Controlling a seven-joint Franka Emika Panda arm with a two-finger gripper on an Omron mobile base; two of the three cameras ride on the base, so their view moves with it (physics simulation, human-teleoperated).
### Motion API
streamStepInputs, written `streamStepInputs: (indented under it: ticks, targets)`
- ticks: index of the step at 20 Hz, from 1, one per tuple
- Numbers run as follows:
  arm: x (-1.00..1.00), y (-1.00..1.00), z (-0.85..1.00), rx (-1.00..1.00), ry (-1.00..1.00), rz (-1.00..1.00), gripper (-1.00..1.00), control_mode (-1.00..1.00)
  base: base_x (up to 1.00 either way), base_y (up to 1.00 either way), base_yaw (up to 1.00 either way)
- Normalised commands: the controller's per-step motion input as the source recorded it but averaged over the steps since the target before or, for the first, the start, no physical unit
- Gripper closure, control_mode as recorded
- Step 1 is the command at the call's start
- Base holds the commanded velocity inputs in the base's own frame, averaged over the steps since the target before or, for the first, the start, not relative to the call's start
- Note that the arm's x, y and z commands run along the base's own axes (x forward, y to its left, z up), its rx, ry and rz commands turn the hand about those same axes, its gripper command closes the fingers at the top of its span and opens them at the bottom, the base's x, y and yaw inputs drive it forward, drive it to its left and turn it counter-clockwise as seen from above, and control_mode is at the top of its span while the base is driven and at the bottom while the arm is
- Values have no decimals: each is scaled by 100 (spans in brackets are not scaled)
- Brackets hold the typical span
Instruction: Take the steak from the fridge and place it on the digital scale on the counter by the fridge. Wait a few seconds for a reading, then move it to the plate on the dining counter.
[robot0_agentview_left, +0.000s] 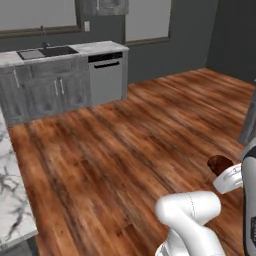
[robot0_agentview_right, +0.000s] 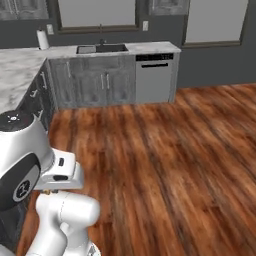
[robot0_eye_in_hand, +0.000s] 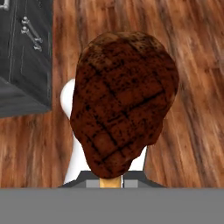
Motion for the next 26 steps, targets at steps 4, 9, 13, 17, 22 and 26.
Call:
streamStepInputs:
  ticks: [4,9,13,17,22,26]
  targets:
    - [0,0,0,0,0,0,100,100,-100,43,-19]
    - [0,0,0,0,0,0,100,100,-100,64,-1]
    - [0,0,0,0,0,0,100,100,-100,63,6]
    - [0,0,0,0,0,0,100,100,-69,59,9]
    - [0,0,0,0,0,0,100,100,-31,57,4]
    - [0,0,0,0,0,0,100,100,-59,80,15]
